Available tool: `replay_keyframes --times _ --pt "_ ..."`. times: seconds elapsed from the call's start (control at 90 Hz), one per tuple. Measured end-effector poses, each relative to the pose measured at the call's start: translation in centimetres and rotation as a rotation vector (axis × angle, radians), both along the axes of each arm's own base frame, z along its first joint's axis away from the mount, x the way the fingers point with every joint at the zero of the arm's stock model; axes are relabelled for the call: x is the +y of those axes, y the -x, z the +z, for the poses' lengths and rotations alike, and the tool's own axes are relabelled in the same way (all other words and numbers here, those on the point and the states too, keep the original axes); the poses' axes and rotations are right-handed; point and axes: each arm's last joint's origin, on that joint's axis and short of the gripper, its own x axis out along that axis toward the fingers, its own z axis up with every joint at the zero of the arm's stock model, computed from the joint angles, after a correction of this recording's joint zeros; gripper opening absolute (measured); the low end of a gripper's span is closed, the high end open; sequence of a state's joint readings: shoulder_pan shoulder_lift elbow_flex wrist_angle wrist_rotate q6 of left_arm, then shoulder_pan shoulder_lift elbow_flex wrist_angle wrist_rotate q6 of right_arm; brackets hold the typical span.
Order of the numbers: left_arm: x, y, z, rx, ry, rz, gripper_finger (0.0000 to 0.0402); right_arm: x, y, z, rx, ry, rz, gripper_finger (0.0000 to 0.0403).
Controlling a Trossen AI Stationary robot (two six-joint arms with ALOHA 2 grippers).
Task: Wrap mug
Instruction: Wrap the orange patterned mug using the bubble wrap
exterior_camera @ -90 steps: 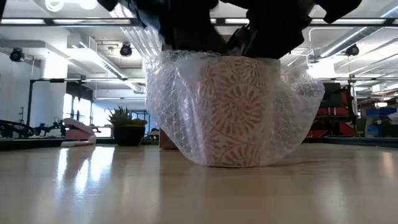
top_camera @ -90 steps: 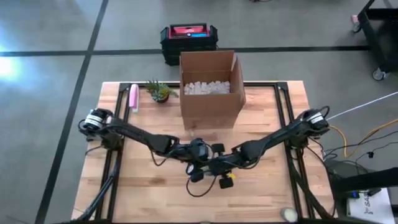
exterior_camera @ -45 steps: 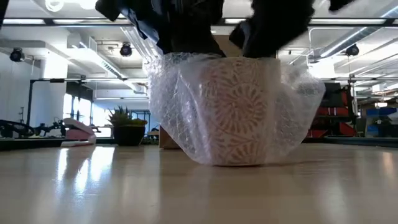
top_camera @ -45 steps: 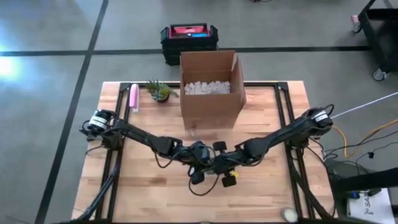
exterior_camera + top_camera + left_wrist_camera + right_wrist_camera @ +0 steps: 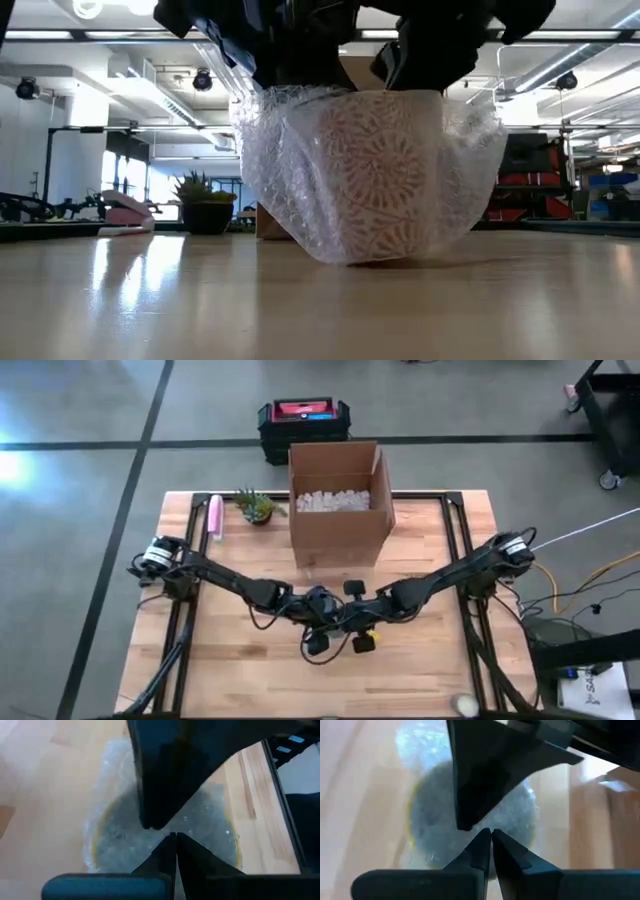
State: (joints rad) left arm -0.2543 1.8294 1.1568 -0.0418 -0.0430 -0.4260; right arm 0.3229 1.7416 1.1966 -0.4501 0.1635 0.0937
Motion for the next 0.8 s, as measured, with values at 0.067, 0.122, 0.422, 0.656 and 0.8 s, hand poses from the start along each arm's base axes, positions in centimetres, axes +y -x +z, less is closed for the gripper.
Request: replay_keyframes --times 0.067,0.122,0.422,0.656,0.8 --pt "0.0 0.0 -0.1 0.003 -0.003 -0.002 0.0 0.1 -0.1 -0.5 0.014 0.006 -0.001 0.0008" --pt "0.0 0.0 -0.1 0.003 -0.003 -0.001 0.0 0.1 -0.1 -0.6 0.014 0.005 0.0 0.0008" --pt "0.0 -0.1 0.1 -0.01 0.005 0.003 0.0 0.5 1.3 3.7 -0.057 -0.034 0.041 0.0008" --pt "0.0 -0.1 0.1 -0.008 0.006 0.005 0.0 0.4 5.0 5.5 0.062 -0.049 -0.046 0.0008" --pt "0.0 -0.1 0.1 -0.011 0.007 0.004 0.0 0.4 6.3 3.0 0.128 -0.037 -0.082 0.0008"
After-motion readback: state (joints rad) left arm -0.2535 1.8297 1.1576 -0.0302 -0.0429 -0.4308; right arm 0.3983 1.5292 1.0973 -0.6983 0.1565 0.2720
